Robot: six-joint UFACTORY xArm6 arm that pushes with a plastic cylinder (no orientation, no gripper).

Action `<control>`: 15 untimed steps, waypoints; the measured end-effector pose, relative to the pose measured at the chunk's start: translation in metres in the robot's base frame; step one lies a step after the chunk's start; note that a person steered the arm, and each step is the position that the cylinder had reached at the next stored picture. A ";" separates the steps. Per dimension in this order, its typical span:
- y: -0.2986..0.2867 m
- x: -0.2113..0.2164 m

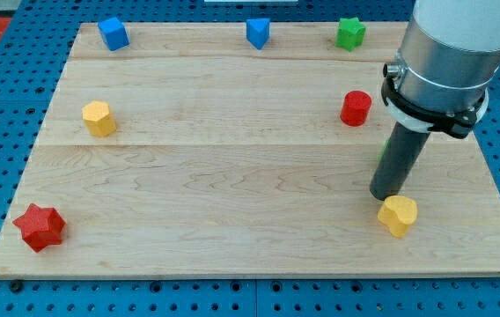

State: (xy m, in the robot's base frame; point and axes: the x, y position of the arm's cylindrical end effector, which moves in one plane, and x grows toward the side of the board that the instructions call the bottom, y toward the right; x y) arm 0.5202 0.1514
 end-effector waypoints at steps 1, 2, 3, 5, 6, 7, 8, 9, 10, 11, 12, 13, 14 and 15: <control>0.072 -0.004; 0.069 -0.049; 0.005 -0.093; -0.102 -0.097; -0.083 -0.106; -0.018 -0.097; -0.006 -0.078; -0.081 -0.066; -0.127 -0.059; -0.132 -0.080; -0.106 -0.091; -0.086 -0.091; -0.036 -0.077; 0.025 -0.064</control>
State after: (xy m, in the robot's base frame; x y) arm 0.4559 0.1767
